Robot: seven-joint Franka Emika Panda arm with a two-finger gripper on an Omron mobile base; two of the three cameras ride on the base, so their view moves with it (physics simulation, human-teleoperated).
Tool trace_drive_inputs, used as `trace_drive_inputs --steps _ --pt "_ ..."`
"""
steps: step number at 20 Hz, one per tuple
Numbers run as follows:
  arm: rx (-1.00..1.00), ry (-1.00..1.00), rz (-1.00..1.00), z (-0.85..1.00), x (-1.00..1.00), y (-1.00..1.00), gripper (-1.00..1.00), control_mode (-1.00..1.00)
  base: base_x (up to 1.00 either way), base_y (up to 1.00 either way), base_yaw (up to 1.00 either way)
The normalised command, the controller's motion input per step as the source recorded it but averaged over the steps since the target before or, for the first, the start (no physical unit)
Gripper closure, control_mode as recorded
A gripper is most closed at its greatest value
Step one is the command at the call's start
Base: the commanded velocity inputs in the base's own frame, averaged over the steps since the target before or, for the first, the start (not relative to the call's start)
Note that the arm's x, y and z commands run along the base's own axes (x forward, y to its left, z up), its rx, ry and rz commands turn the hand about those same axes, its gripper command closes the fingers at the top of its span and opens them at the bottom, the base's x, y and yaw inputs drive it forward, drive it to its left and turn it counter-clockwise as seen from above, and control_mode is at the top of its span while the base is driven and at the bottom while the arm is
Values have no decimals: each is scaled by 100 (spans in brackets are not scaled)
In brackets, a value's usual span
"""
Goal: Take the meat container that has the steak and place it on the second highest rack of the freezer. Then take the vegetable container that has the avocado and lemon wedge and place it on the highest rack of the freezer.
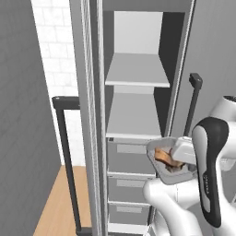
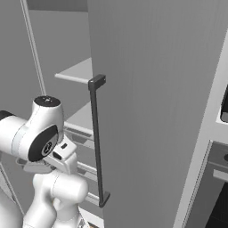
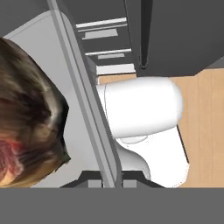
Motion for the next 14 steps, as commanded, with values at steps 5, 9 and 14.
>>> trace_drive_inputs --steps 5,9,14 --pt "-19 0 -11 39 1 46 100 -100 0 0 0" --pt "-7 0 -8 8 5 7 100 -100 0 0 0" --pt "-3 1 -17 5 71 -1 100 -100 0 0 0"
